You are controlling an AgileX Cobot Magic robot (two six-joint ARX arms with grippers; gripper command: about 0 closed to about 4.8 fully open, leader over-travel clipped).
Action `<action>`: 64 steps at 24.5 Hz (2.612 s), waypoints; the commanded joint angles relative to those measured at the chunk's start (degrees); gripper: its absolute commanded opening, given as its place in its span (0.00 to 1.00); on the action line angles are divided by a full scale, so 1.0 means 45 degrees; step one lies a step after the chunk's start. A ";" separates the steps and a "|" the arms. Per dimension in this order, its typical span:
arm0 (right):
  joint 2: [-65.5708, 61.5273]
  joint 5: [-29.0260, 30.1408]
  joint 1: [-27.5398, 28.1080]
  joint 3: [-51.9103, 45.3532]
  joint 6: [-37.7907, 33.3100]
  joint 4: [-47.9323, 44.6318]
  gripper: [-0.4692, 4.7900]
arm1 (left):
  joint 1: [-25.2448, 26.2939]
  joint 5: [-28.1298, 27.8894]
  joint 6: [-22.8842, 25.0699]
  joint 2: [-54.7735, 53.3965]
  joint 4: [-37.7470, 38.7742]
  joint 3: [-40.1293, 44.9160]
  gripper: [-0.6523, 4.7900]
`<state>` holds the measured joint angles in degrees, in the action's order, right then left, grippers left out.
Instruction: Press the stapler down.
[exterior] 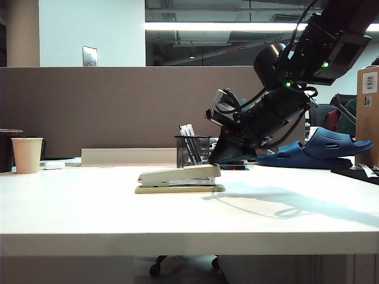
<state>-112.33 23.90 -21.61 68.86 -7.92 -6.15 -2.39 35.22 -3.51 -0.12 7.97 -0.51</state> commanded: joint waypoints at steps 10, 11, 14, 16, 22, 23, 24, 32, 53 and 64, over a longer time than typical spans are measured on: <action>-0.0126 -0.0097 -0.0024 -0.0073 -0.0010 0.0937 0.07 | 0.0005 0.0087 0.0005 0.0000 0.0112 -0.0019 0.12; -0.0131 -0.0097 -0.0024 -0.0073 -0.0010 0.0967 0.07 | 0.0005 0.0087 0.0005 0.0000 0.0112 -0.0019 0.12; -0.0131 -0.0097 -0.0024 -0.0073 -0.0010 0.1025 0.07 | 0.0005 0.0087 0.0000 0.0000 0.0112 -0.0019 0.12; -0.0126 -0.0097 -0.0024 -0.0073 -0.0010 0.1025 0.07 | 0.0005 0.0087 0.0005 0.0000 0.0112 -0.0019 0.12; -0.0117 0.0000 -0.0024 -0.0019 -0.0010 0.0971 0.07 | 0.0005 0.0087 0.0005 0.0000 0.0112 -0.0019 0.12; -0.0097 0.0107 -0.0024 0.0005 -0.0010 0.0952 0.07 | 0.0005 0.0087 0.0005 0.0000 0.0112 -0.0019 0.12; -0.0049 0.0141 -0.0024 0.0053 -0.0010 0.0957 0.07 | 0.0005 0.0087 0.0005 0.0000 0.0112 -0.0019 0.12; 0.1234 0.0058 -0.0019 0.0466 0.0063 0.0879 0.07 | 0.0005 0.0078 0.0005 0.0000 0.0092 -0.0019 0.12; 0.8752 -0.3385 0.2375 0.0097 0.2880 0.3818 0.07 | 0.0000 -0.3385 0.0015 0.0000 -0.1447 -0.0019 0.11; 1.5601 -0.2764 0.5887 -0.4522 0.2759 0.3784 0.07 | 0.0005 -0.5197 0.0126 0.0000 -0.3332 -0.0015 0.11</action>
<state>-44.18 11.64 4.93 50.00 4.60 11.42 -2.39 14.39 -3.42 -0.12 -4.43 -0.47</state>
